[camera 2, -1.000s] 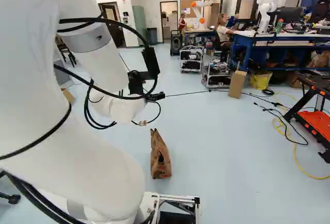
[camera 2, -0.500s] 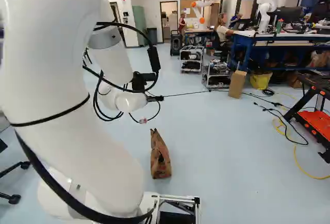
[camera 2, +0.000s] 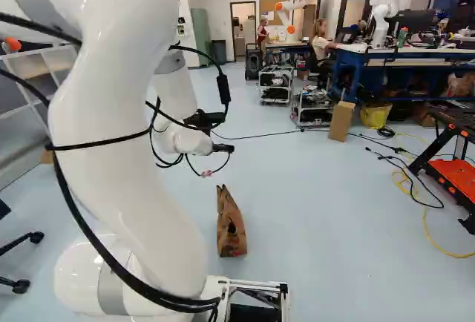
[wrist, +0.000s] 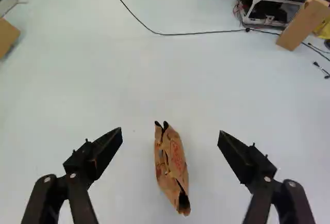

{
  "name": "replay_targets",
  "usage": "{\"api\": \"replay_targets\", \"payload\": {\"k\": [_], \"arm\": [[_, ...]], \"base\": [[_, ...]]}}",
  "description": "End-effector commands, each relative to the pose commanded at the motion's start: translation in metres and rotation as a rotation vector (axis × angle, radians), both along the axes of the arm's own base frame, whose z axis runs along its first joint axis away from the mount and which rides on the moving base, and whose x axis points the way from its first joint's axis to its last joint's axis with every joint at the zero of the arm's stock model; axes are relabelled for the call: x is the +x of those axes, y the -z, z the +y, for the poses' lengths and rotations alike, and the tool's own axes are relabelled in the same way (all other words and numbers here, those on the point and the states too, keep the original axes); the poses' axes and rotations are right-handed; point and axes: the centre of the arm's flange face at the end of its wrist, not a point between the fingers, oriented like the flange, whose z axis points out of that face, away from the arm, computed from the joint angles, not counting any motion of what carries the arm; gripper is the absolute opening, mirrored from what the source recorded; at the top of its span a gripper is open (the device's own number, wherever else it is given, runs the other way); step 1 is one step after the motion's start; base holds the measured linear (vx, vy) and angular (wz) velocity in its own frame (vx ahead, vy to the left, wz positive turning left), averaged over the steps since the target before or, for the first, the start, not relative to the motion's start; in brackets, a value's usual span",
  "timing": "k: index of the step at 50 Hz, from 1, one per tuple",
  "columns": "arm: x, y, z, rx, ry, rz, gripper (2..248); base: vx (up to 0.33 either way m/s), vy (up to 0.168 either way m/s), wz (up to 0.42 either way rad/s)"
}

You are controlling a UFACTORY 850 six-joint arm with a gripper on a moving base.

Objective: Pick up the grocery bag from the ground

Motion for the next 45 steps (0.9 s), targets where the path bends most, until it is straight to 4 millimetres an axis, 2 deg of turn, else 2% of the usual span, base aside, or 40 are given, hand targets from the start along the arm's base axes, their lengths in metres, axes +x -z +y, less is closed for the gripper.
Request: {"api": "replay_targets", "payload": {"k": [45], "arm": [[0.06, 0.079, 0.028, -0.045, -0.041, 0.334, 247]], "base": [[0.0, 0.0, 0.0]]}}
